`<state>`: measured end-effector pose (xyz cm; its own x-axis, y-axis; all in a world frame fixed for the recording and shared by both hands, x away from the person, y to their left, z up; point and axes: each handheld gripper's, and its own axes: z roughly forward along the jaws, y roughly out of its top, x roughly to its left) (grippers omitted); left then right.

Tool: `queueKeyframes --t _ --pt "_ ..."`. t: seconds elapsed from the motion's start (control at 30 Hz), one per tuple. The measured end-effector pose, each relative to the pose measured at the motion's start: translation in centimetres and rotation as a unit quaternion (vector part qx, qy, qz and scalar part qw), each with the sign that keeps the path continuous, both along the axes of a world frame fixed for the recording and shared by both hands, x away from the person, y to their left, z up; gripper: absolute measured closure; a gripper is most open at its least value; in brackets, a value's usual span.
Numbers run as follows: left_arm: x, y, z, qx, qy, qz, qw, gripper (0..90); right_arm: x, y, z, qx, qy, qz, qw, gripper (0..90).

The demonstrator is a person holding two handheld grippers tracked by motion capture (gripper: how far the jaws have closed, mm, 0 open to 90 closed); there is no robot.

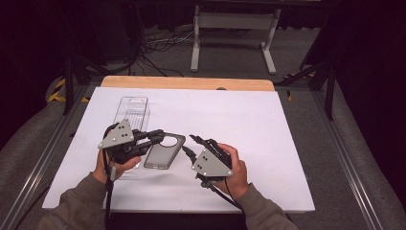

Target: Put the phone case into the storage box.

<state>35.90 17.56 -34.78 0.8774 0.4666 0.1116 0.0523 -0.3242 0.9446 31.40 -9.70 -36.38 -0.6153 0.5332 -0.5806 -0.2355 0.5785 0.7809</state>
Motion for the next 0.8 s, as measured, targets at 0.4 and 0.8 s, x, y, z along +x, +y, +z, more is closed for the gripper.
queueKeyframes --t 0.4,0.8 --pt "-0.1 0.3 0.1 -0.007 -0.001 0.002 1.0000 80.7 0.3 -2.5 -0.3 0.047 0.047 -0.010 0.9977 40.3" --pt "-0.4 0.6 0.3 -0.014 -0.015 0.008 0.9998 80.7 0.2 -5.8 -2.7 0.082 0.091 -0.024 0.9922 31.8"
